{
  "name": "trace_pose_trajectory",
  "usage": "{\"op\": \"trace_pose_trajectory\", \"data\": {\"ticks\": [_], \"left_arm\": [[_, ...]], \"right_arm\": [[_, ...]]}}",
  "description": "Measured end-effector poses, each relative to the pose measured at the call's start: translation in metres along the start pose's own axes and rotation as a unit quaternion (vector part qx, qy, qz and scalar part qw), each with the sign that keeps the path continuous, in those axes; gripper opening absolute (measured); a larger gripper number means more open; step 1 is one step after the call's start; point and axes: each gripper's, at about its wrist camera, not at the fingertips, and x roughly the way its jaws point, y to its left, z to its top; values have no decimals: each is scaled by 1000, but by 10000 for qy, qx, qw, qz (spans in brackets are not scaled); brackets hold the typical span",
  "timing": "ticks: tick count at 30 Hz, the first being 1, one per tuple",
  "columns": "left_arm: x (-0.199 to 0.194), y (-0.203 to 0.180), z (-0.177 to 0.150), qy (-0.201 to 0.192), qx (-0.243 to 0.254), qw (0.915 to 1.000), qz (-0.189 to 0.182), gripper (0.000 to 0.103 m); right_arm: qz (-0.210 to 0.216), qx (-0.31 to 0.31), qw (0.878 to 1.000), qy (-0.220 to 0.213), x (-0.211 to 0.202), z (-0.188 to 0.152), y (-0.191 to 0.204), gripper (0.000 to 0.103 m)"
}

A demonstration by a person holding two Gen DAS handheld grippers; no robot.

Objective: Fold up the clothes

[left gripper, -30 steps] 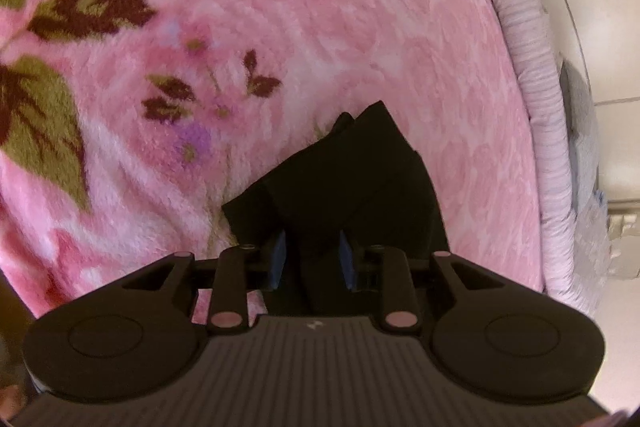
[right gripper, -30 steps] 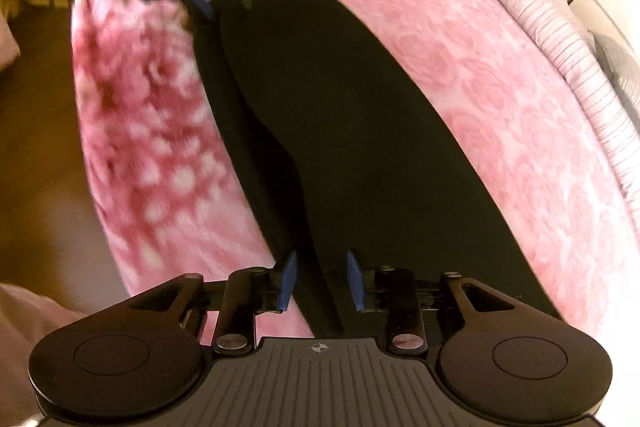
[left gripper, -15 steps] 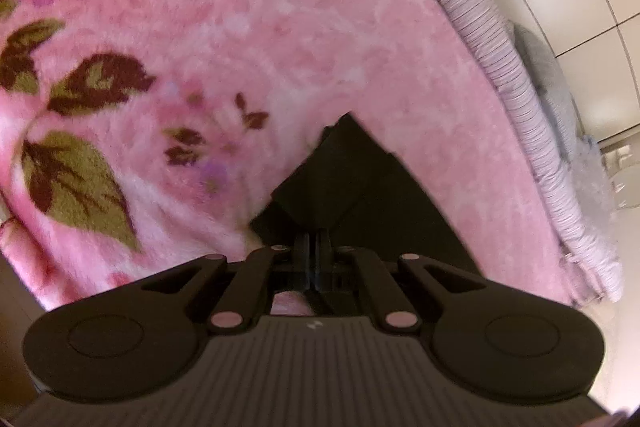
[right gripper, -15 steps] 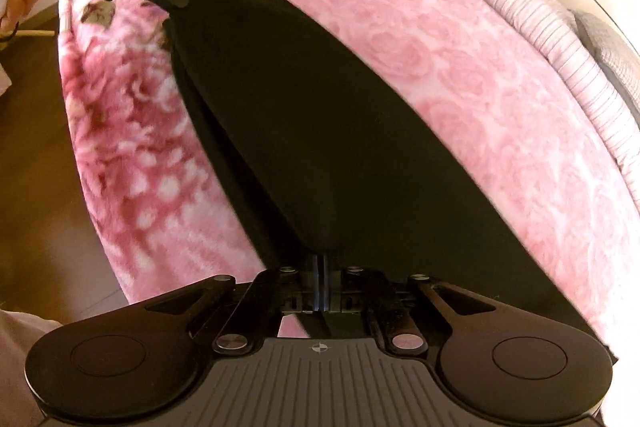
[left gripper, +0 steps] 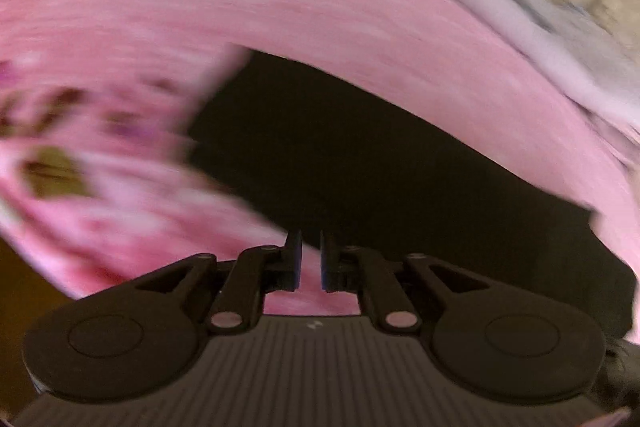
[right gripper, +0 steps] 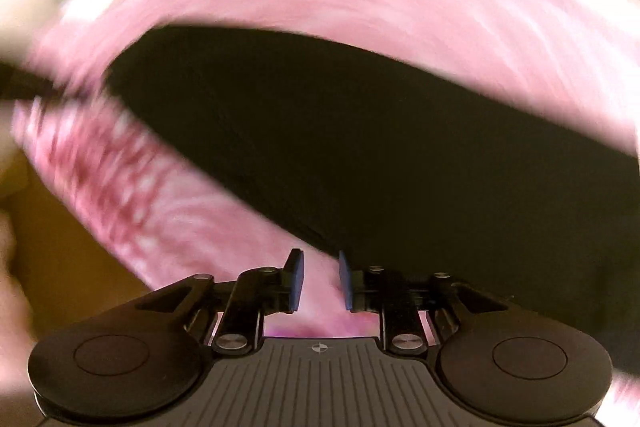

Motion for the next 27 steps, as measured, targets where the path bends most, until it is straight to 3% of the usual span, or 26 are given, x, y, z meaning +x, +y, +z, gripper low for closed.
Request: {"op": "trace_pose_trajectory", "data": {"ticks": [3,5,8,11,16,18,21,24,27], "left_arm": [[24,-43,-18,-63,141,9970,-761,5],[39,-62,-31,-160,167,9922,-1222,5],[46,-60,-42,-340,110,9870,-1565,5],[47,-46,-52,-558,-74,9807,-1870,9],[37,1,-71,-900,-609,9632,-2459,19],[31,17,-78,-1049,-838,9590,-2497,20],[18,42,-79,-1035,-1614,9456,-2627,21],[6,65,-75,-1226,-2003,9335,-2708,28],[9,88,-66,-1220,-2523,9210,-2706,29]], "right_arm": [[132,906,9957,-107,-15,-7,-36,21],[315,1658,9846,-453,-24,-22,-73,21],[1027,2570,9560,-970,-26,-49,-107,21],[1685,3371,9147,-1458,-26,-76,-137,21],[2143,3654,8826,-2038,-11,-113,-128,21],[1892,3606,8875,-2156,-18,-120,-114,21],[1513,3530,8934,-2331,-28,-131,-94,21],[1233,3356,9007,-2467,-41,-134,-74,22],[1562,3554,8850,-2570,-39,-130,-62,22]]}}
